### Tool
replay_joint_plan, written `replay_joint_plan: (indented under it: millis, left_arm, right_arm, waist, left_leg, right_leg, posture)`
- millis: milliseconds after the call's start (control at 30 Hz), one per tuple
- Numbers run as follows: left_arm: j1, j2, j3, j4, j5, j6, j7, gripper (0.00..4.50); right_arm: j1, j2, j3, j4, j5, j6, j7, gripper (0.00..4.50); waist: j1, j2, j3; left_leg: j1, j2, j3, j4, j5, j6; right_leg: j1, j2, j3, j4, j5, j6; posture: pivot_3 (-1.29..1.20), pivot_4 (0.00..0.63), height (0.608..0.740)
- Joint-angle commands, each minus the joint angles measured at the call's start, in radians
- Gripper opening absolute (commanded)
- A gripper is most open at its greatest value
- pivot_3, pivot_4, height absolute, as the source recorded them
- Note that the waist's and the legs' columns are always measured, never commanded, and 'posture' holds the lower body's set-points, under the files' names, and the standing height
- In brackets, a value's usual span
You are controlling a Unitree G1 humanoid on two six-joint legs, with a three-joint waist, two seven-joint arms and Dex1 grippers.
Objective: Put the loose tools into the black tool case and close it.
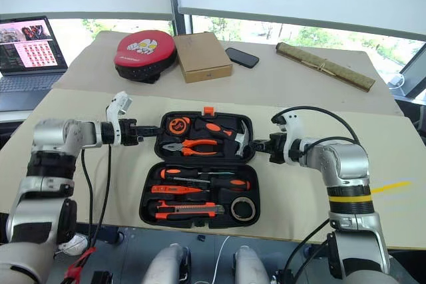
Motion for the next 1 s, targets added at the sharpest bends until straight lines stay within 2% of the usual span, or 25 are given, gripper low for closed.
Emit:
replay_joint_plan:
  millis: [33,200,367,567,733,767,800,833,867,933,1000]
  left_arm:
    - [0.039,-0.047,0.042,-0.223,-0.052,-0.193,-0.001,0.0]
    - [0.173,-0.058,0.0,-0.401,0.065,-0.473,0.079,0.0]
    - [0.314,-0.061,-0.026,-0.51,0.15,-0.644,0.159,0.0]
    - [0.433,-0.052,0.012,-0.453,0.28,-0.909,0.307,0.0]
    - [0.575,-0.026,0.062,-0.444,0.309,-1.054,0.369,0.0]
    - [0.604,-0.024,0.079,-0.45,0.303,-1.056,0.382,0.0]
    - [0.628,-0.024,0.092,-0.459,0.294,-1.056,0.391,0.38]
    - [0.658,-0.02,0.105,-0.47,0.292,-1.065,0.399,0.77]
    - [0.68,-0.017,0.112,-0.48,0.29,-1.073,0.404,0.96]
    - [0.755,-0.008,0.147,-0.512,0.299,-1.1,0.417,1.8]
    - [0.857,0.006,0.223,-0.569,0.264,-1.054,0.417,2.45]
  right_arm:
    - [0.031,0.012,-0.053,-0.167,0.022,-0.105,-0.015,0.01]
    - [0.136,0.02,-0.049,-0.307,-0.033,-0.272,-0.046,0.01]
    - [0.27,-0.007,-0.01,-0.414,-0.142,-0.484,-0.036,0.01]
    - [0.446,-0.051,0.033,-0.446,-0.29,-0.825,0.013,0.01]
    - [0.64,-0.13,0.052,-0.445,-0.439,-1.199,0.068,0.01]
    - [0.68,-0.148,0.042,-0.443,-0.462,-1.276,0.077,0.39]
    - [0.711,-0.162,0.032,-0.439,-0.482,-1.346,0.082,0.78]
    - [0.747,-0.179,0.019,-0.431,-0.514,-1.429,0.08,0.97]
    - [0.772,-0.19,0.009,-0.426,-0.536,-1.486,0.076,1.29]
    - [0.854,-0.224,-0.031,-0.413,-0.603,-1.625,0.066,2.02]
    - [0.953,-0.232,-0.101,-0.442,-0.559,-1.62,0.083,2.62]
  waist:
    - [0.003,0.0,0.0]
    - [0.004,0.0,0.0]
    - [0.003,0.0,0.0]
    - [0.009,0.0,0.0]
    - [0.0,0.001,0.0]
    - [-0.001,0.001,0.0]
    - [-0.002,0.002,-0.001]
    - [-0.004,0.002,-0.001]
    - [-0.009,0.002,-0.001]
    - [-0.016,0.002,-0.001]
    - [-0.016,0.002,-0.001]
  left_leg:
    - [0.0,0.0,0.0,0.0,0.0,0.0]
    - [-0.001,0.0,0.0,0.0,0.0,0.0]
    - [-0.001,0.0,0.0,-0.001,0.0,0.0]
    - [0.001,0.0,0.001,-0.001,0.0,0.0]
    - [0.006,0.0,0.002,-0.003,0.0,0.0]
    - [0.007,0.0,0.002,-0.003,0.0,0.0]
    - [0.008,0.0,0.002,-0.003,0.0,0.0]
    - [0.008,0.0,0.002,-0.003,0.0,0.0]
    - [0.009,0.0,0.003,-0.004,0.0,0.0]
    - [0.011,0.001,0.003,-0.005,0.0,-0.001]
    - [0.013,0.001,0.003,-0.006,0.001,-0.001]
  right_leg:
    - [0.0,0.0,0.0,0.0,0.0,0.0]
    - [0.0,0.0,0.0,-0.001,0.0,0.0]
    - [-0.001,0.0,0.001,-0.001,0.0,0.0]
    - [0.001,0.0,0.001,-0.002,0.0,0.0]
    - [0.003,0.0,0.002,-0.001,0.0,0.0]
    - [0.004,0.0,0.002,-0.001,0.0,0.0]
    - [0.004,0.0,0.002,-0.001,0.0,0.0]
    - [0.004,0.0,0.003,-0.001,0.0,0.0]
    - [0.005,0.0,0.003,-0.001,0.0,0.0]
    - [0.005,0.001,0.003,-0.001,0.0,-0.001]
    - [0.006,0.001,0.004,-0.001,-0.001,-0.002]
  posture:
    - [0.0,0.15,0.74]
    - [0.0,0.15,0.74]
    - [0.0,0.15,0.74]
    - [0.0,0.15,0.74]
    - [0.0,0.15,0.74]
    - [0.0,0.15,0.74]
    - [0.0,0.15,0.74]
    - [0.0,0.15,0.74]
    - [0.0,0.15,0.74]
    - [0.0,0.15,0.74]
    - [0.0,0.15,0.74]
